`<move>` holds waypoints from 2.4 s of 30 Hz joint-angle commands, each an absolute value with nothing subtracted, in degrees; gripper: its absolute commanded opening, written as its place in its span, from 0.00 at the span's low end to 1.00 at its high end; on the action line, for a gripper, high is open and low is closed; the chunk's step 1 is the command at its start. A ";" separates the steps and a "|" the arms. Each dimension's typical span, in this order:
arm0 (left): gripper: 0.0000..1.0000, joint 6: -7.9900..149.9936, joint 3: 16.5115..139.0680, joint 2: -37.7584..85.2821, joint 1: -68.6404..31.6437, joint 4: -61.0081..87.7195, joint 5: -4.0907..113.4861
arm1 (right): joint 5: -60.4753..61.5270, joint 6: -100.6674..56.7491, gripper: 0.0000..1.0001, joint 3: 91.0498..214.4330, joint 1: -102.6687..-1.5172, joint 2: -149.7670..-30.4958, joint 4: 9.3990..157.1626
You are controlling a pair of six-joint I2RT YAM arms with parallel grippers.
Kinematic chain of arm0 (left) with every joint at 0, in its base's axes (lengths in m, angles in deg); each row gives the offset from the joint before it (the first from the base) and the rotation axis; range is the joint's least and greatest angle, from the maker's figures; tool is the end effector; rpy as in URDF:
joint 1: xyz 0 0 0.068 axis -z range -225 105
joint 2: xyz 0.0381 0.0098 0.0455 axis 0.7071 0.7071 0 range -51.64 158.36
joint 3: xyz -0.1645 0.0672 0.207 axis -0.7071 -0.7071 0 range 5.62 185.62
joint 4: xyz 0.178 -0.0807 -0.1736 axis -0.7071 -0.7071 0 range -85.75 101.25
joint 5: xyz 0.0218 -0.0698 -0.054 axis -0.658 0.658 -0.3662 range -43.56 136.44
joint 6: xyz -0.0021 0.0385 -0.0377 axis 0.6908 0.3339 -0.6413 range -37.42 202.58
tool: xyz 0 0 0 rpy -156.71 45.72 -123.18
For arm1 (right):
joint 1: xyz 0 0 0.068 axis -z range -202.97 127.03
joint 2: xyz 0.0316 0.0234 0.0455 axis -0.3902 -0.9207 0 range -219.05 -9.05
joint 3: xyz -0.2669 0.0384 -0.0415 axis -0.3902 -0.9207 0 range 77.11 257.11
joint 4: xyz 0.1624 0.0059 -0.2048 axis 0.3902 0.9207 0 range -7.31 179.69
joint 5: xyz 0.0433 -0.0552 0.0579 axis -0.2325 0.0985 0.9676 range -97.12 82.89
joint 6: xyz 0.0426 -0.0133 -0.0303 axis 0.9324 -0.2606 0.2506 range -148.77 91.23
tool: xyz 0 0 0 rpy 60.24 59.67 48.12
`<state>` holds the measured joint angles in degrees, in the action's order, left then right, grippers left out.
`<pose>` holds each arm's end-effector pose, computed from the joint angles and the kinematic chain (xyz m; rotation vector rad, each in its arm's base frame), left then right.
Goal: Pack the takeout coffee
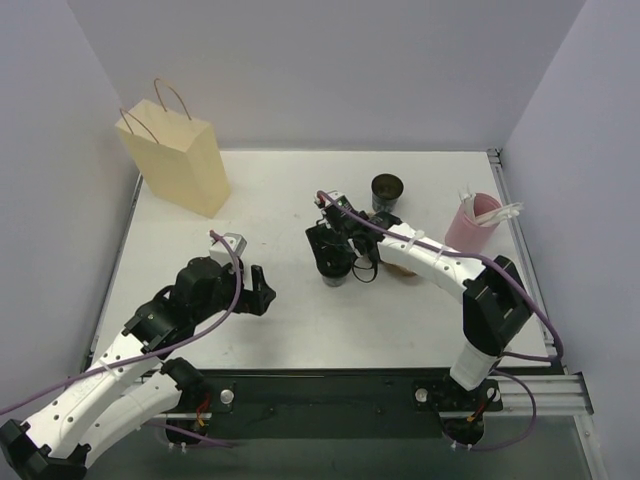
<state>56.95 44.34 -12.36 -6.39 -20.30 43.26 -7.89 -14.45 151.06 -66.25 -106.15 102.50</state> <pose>0.1214 -0.0946 0.2800 0.2141 2.1798 -0.5924 0.2782 0.2613 0.2597 -0.5863 2.2984 0.4835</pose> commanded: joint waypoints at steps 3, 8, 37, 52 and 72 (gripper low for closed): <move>0.97 57.71 45.44 -13.94 -5.71 -20.12 41.60 | -12.91 -8.48 0.62 145.86 -67.09 -99.94 111.60; 0.97 57.44 45.35 -15.25 -4.57 -20.56 40.11 | -16.42 -1.45 0.61 135.57 -67.09 -89.40 115.29; 0.97 56.30 46.48 -14.65 -1.05 -22.93 31.07 | -23.56 3.49 0.86 119.64 -32.28 -67.77 118.63; 0.93 53.92 67.75 0.03 -5.26 -36.30 12.60 | -22.94 -0.29 0.99 128.87 -31.32 -67.50 126.44; 0.79 85.83 126.36 49.32 -31.54 -40.25 28.41 | -0.09 -1.88 0.97 135.65 -42.92 -52.03 123.04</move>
<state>78.83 115.94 42.24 -28.51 -36.87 26.62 -3.50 -1.66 136.61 -41.84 -53.30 125.73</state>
